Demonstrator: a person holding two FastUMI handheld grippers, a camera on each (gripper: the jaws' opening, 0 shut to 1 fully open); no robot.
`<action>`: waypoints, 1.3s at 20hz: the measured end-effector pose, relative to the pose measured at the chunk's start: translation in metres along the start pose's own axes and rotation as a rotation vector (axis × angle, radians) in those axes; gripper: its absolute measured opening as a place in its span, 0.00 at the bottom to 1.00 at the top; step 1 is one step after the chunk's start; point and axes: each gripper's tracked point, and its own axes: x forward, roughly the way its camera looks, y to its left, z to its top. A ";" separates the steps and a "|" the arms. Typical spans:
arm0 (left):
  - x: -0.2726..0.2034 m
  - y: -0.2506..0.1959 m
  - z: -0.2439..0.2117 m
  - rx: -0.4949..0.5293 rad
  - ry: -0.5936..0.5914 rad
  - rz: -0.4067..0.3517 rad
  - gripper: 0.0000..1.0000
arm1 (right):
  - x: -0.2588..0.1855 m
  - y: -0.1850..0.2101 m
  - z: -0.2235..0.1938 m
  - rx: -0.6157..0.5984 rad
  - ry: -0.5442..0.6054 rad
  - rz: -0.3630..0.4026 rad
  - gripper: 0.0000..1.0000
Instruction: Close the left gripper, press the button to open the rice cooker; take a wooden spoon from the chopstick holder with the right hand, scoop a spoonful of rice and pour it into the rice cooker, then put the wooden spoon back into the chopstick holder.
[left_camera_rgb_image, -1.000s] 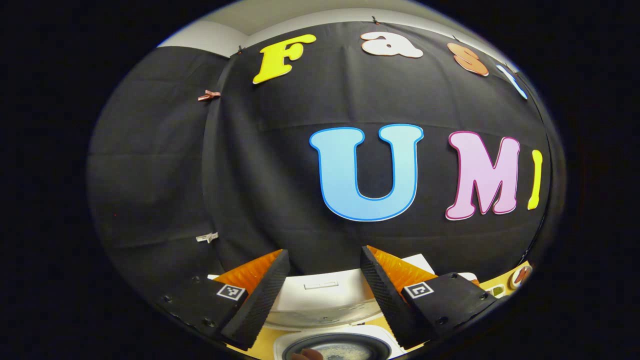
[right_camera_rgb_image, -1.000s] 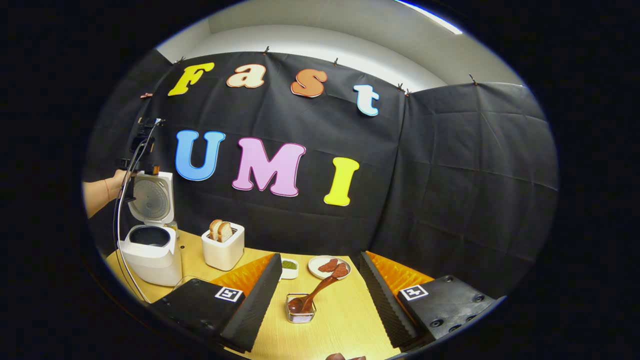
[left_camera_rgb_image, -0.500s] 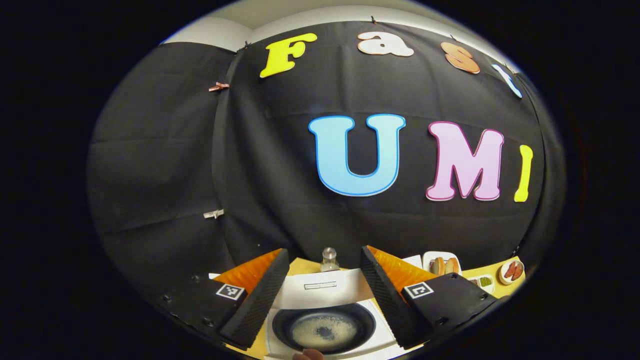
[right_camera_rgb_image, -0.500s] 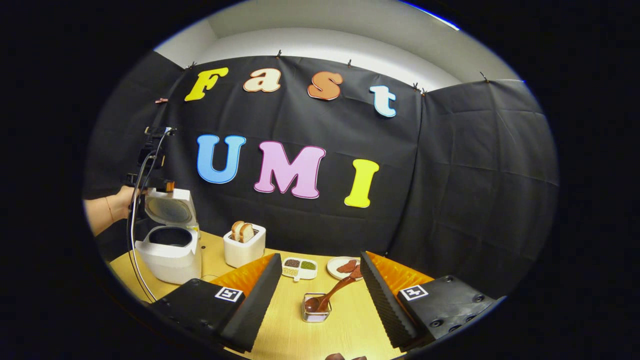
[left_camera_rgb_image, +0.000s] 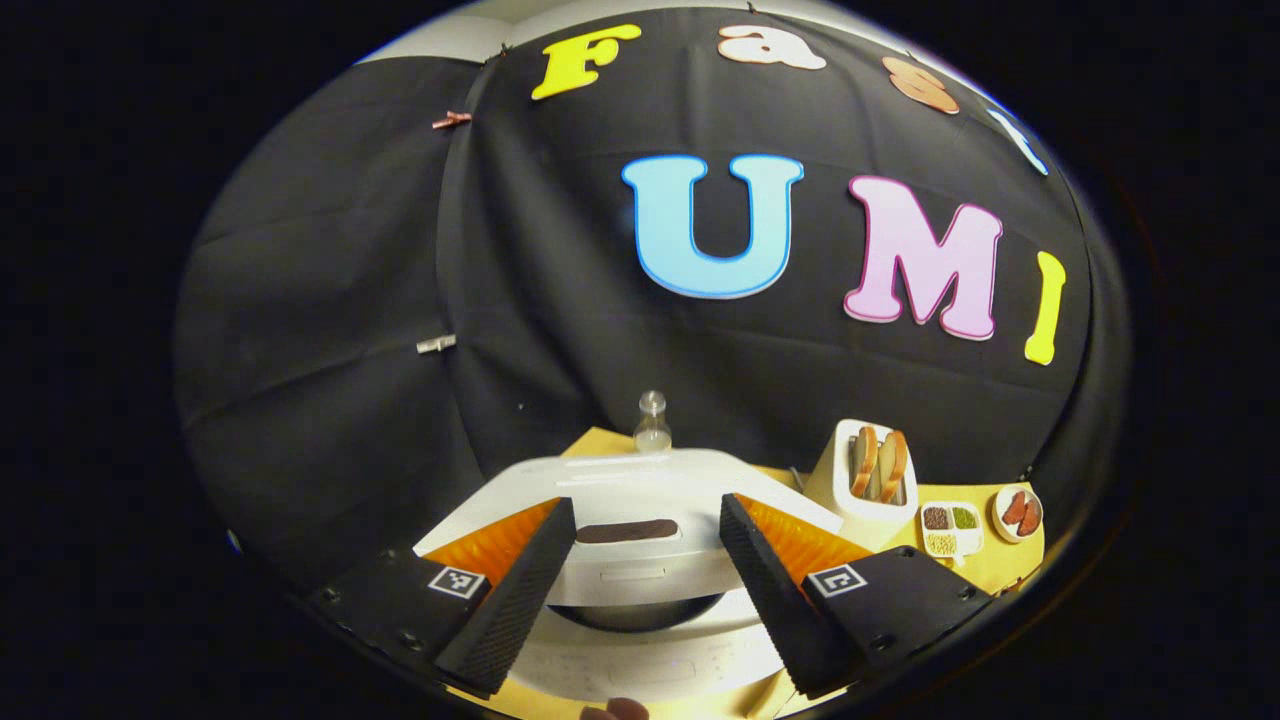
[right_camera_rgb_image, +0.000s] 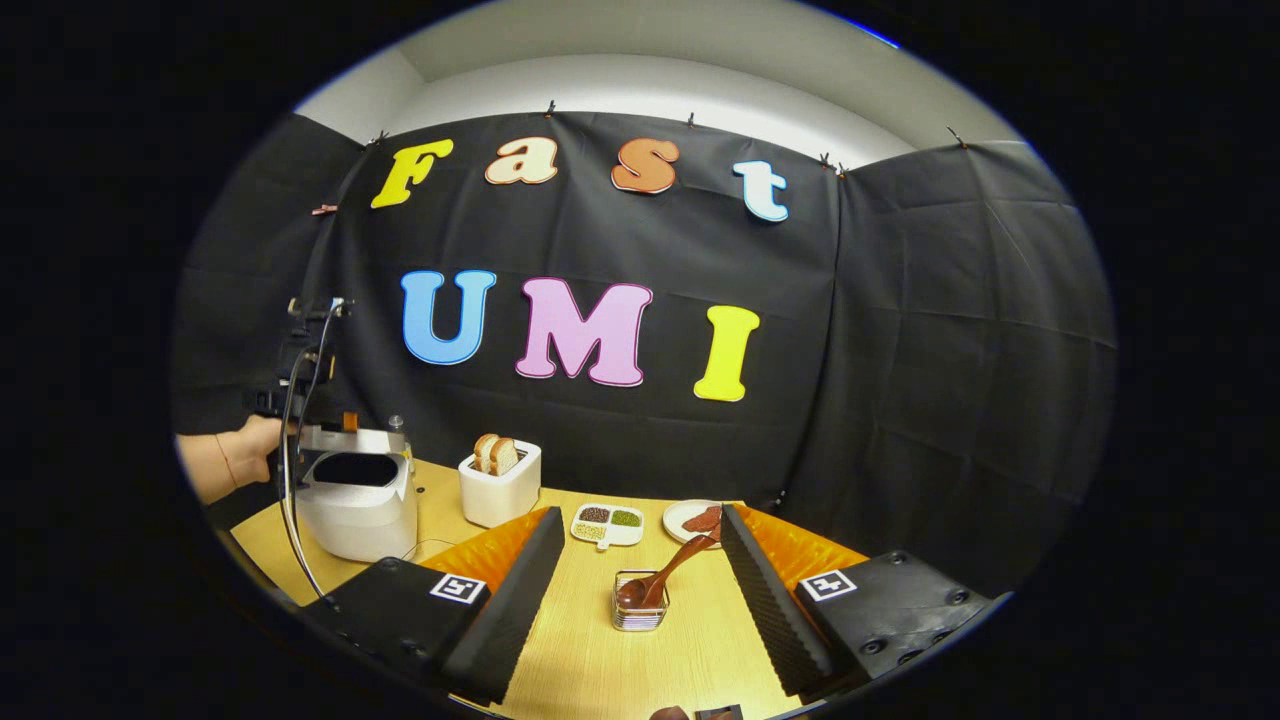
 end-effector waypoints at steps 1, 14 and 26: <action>0.002 0.000 -0.010 -0.005 0.022 0.006 1.00 | 0.000 -0.002 -0.001 0.002 0.002 -0.002 0.98; 0.018 0.000 -0.078 -0.016 0.100 0.061 1.00 | 0.007 -0.006 -0.004 -0.010 0.009 0.004 0.98; 0.011 -0.003 -0.095 0.010 0.078 0.065 1.00 | 0.010 -0.020 -0.004 0.006 0.023 0.010 0.98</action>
